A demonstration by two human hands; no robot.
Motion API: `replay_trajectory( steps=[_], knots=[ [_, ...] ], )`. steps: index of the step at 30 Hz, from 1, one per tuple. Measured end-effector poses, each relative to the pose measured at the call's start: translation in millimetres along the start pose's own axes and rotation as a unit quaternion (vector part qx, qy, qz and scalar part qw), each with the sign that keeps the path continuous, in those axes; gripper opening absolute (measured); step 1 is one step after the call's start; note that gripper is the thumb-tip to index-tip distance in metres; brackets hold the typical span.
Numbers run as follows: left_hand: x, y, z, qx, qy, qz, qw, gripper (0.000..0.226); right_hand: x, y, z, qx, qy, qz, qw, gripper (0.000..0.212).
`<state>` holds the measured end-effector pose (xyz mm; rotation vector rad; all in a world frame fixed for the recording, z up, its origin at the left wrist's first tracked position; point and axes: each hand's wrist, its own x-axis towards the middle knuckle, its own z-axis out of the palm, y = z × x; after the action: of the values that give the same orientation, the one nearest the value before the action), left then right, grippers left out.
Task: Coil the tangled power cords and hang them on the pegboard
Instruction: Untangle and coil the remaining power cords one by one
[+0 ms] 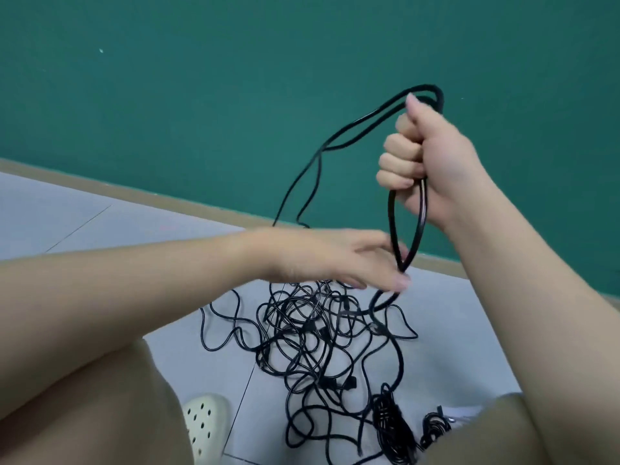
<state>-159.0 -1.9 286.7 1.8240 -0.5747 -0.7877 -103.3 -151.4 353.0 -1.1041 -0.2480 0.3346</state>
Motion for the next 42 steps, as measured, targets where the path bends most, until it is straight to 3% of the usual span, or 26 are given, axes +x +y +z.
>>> replay_trajectory(
  steps=[2,4,6,8,11,14,16,18,19,21,24,26,29,30,32,33,36,39,42],
  knots=[
    [1,-8,9,0.050,-0.011,0.001,0.999,0.048,6,-1,-6,0.023,0.038,-0.021,0.999,0.051],
    [2,-14,10,0.062,0.040,0.015,0.997,0.027,11,5,-8,0.039,0.083,-0.035,0.995,0.052],
    [5,-15,10,0.042,0.093,0.016,0.995,0.029,16,13,-8,0.045,0.118,-0.037,0.991,0.049],
    [6,-9,6,-0.010,0.156,0.022,0.988,0.032,20,23,-9,-0.019,0.122,-0.015,0.992,0.046],
    [8,4,-22,-0.153,0.290,0.058,0.943,0.034,19,47,-14,-0.142,-0.012,0.082,0.986,0.067],
    [7,14,-56,-0.344,0.354,0.088,0.866,0.035,9,77,-12,-0.271,-0.179,0.174,0.930,0.049],
    [5,14,-74,-0.421,0.355,0.113,0.827,0.035,10,94,-7,-0.343,-0.187,0.198,0.899,0.043],
    [3,13,-86,-0.459,0.367,0.133,0.798,0.033,12,103,1,-0.360,-0.173,0.172,0.901,0.027],
    [2,13,-91,-0.465,0.374,0.139,0.790,0.031,14,104,6,-0.356,-0.156,0.154,0.908,0.034],
    [-1,13,-95,-0.413,0.404,0.128,0.806,0.029,16,99,11,-0.318,-0.127,0.135,0.930,0.045],
    [-5,6,-89,-0.261,0.391,0.098,0.877,0.022,20,71,16,-0.223,-0.093,0.106,0.965,0.053],
    [-5,3,-70,-0.236,0.278,0.105,0.925,0.020,24,48,16,-0.142,-0.063,0.064,0.986,0.058],
    [14,6,-33,-0.223,0.112,0.054,0.967,0.051,32,22,6,-0.019,0.005,0.014,1.000,0.050],
    [20,6,-22,-0.198,0.093,0.033,0.975,0.048,34,17,2,0.003,0.024,-0.003,1.000,0.050],
    [28,-1,-8,-0.092,0.067,-0.011,0.993,0.016,35,8,-4,0.026,0.060,-0.039,0.997,0.052],
    [27,-6,-4,-0.041,0.038,-0.038,0.998,0.011,36,5,-7,0.037,0.079,-0.054,0.995,0.052],
    [23,-22,-6,0.018,0.023,-0.095,0.995,0.045,39,4,-16,0.075,0.122,-0.079,0.987,0.049],
    [16,-13,-25,-0.104,0.127,-0.057,0.985,0.050,39,14,-25,0.017,0.109,-0.045,0.993,0.049],
    [7,5,-55,-0.264,0.211,0.032,0.941,0.050,34,45,-32,-0.127,0.028,0.066,0.989,0.087]
  ],
)
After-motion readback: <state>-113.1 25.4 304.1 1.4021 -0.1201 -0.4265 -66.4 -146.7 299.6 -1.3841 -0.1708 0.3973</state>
